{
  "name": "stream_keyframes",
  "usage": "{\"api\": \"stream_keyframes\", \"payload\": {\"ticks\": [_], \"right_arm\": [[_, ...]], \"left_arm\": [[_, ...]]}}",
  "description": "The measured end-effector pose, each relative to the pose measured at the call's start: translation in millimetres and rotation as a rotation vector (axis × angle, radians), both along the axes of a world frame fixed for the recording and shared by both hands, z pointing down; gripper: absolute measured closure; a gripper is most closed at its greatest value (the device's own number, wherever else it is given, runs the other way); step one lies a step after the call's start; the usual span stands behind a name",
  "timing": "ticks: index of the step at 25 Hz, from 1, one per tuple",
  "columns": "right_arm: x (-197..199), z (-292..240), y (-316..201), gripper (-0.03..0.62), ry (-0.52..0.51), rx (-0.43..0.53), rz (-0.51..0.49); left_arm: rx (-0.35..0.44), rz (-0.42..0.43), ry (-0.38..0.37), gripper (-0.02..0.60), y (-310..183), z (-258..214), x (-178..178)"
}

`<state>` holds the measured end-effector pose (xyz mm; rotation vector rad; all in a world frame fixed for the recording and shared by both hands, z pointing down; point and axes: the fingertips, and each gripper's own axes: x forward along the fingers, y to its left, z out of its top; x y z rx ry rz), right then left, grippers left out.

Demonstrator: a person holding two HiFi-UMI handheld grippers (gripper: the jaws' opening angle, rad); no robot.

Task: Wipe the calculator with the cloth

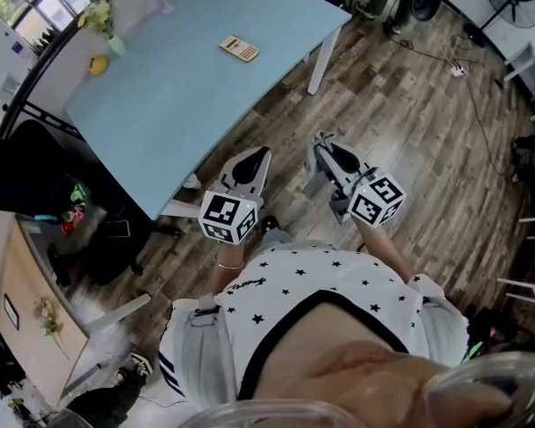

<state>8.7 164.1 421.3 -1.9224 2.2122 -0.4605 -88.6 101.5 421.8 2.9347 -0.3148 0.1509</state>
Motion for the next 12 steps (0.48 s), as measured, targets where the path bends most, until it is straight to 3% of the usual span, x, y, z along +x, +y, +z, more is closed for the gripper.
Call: {"api": "stream_keyframes", "payload": {"ticks": [12], "right_arm": [[-9,1,-71,0.545,0.012,0.011,-0.027]], "left_arm": [[0.035,-0.033,0.014,0.551,-68,-1,-14]]}}
